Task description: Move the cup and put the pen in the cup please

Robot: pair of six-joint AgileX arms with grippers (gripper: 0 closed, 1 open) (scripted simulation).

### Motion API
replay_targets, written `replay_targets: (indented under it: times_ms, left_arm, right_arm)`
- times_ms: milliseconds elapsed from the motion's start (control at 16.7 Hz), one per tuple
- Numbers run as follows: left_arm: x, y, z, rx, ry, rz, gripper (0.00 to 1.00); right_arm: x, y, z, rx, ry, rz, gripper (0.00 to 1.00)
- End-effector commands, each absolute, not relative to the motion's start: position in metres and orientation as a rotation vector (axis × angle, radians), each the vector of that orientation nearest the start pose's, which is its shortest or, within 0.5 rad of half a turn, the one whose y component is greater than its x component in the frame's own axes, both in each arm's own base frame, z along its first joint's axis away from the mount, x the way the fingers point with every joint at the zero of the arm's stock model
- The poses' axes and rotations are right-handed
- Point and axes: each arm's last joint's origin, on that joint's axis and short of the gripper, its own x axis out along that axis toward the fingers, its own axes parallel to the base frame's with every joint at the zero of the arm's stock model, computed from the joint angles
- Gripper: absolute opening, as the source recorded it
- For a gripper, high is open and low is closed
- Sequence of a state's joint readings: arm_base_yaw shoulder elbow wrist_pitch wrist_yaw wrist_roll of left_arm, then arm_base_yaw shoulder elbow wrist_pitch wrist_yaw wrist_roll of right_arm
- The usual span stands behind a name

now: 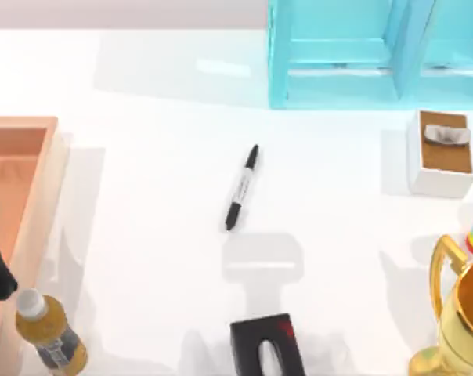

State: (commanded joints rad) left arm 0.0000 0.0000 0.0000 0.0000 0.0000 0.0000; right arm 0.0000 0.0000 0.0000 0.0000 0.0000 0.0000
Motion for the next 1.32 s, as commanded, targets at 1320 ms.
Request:
replay_targets:
  times_ms: [1320]
  left_arm:
    - [0.280,0.056,0.268,0.047,1.340,0.028,1.00]
  right_arm:
    - [0.106,-0.001,0.160,0.000,0.000,0.000,1.00]
